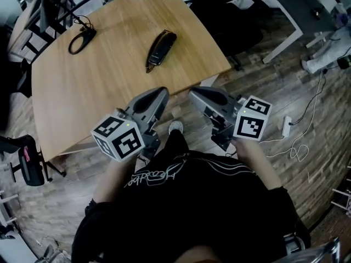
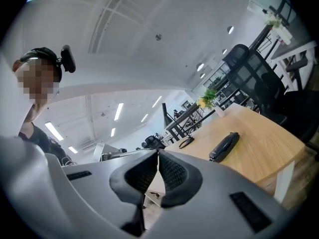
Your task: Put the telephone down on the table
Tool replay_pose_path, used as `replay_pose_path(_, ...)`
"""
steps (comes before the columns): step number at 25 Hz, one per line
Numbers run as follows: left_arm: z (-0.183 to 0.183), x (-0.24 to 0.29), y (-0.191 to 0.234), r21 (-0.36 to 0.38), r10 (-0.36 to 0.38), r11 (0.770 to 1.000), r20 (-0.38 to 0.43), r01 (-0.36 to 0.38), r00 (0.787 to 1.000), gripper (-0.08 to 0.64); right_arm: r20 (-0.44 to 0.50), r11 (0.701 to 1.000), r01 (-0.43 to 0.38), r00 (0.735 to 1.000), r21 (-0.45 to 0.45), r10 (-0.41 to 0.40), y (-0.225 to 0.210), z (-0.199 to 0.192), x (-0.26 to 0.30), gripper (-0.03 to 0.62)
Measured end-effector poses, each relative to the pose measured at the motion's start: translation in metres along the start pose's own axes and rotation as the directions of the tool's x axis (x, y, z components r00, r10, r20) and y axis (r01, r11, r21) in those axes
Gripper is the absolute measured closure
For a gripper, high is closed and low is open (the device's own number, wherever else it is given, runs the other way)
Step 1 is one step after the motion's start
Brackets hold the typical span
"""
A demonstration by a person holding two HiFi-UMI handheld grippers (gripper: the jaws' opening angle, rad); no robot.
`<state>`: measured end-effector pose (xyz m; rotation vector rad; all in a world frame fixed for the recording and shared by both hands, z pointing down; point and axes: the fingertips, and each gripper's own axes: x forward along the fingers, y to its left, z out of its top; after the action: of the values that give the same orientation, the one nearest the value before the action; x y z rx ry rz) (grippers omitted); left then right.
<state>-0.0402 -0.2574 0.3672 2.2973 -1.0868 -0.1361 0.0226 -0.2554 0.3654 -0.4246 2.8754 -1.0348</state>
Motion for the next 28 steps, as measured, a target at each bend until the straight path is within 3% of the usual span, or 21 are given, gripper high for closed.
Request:
replay_pose_path(6, -0.009, -0.023, -0.057, 0.154, -0.046, 0.987, 0.006, 0.045, 0.999, 0.554, 0.001, 0.995, -0.044, 0.999, -0.084, 0.044, 0.048, -0.004, -0.028, 0.552)
replay_pose_path(11, -0.006, -0.039, -0.092, 0.163, -0.109, 0.982, 0.048, 0.099, 0.993, 0.554, 0.035, 0.985, -0.052, 0.998, -0.166, 0.059, 0.078, -0.003, -0.045, 0.552)
replay_pose_path(15, -0.027, -0.055, -0.128, 0.228, -0.148, 0.965, 0.051, 0.132, 0.988, 0.552, 0.043, 0.978, -0.065, 0.996, -0.197, 0.075, 0.105, -0.021, -0.068, 0.552)
replay_pose_path(21, -0.023, -0.068, -0.146, 0.231, -0.195, 0.958, 0.081, 0.172, 0.978, 0.554, 0.046, 0.972, -0.061, 0.996, -0.226, 0.073, 0.124, -0.022, -0.076, 0.552)
replay_pose_path(24, -0.017, -0.074, -0.146, 0.208, -0.184, 0.966, 0.127, 0.155, 0.975, 0.554, 0.045, 0.974, -0.051, 0.997, -0.22, 0.062, 0.125, -0.025, -0.08, 0.552)
replay_pose_path(28, -0.018, -0.076, -0.141, 0.194, -0.156, 0.972, 0.105, 0.133, 0.982, 0.554, 0.051, 0.975, -0.044, 0.997, -0.217, 0.057, 0.128, -0.023, -0.08, 0.552)
